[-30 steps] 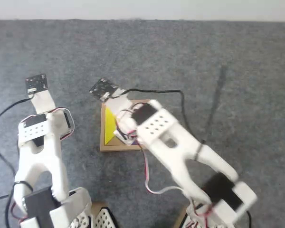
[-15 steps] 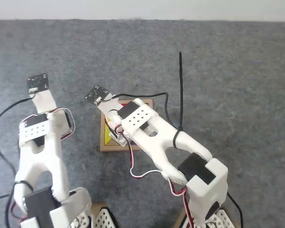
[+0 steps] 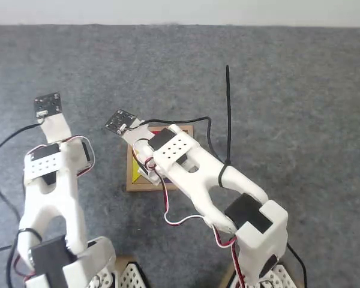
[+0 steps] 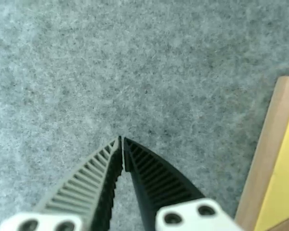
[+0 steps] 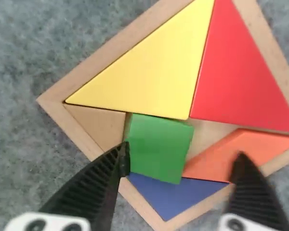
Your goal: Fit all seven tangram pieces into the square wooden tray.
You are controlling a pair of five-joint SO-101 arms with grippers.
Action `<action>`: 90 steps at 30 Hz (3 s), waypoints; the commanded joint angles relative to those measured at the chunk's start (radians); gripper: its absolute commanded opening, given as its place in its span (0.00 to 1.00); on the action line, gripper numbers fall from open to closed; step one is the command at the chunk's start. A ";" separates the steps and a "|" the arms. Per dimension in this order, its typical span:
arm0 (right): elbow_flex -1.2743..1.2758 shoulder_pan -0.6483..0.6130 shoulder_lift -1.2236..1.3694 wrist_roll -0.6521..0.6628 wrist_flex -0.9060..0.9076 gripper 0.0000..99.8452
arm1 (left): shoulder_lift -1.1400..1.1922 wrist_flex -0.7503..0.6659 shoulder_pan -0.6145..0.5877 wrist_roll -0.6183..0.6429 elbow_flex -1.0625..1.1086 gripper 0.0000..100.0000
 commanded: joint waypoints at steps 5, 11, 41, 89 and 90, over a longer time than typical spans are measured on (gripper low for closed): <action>-0.043 0.028 -0.104 0.011 0.031 0.33 | -0.009 -0.020 -0.009 -0.002 -0.013 0.01; 0.006 0.205 -0.245 0.018 0.128 0.04 | -0.009 -0.018 -0.009 -0.002 -0.013 0.01; 0.416 0.386 -0.377 -0.600 -0.127 0.23 | -0.009 -0.017 -0.003 -0.006 -0.012 0.01; 0.620 0.438 -0.935 -0.074 0.064 0.39 | -0.009 -0.015 -0.003 -0.006 -0.012 0.01; 0.643 0.441 -0.951 -0.075 0.045 0.40 | -0.009 -0.015 -0.003 -0.006 -0.012 0.01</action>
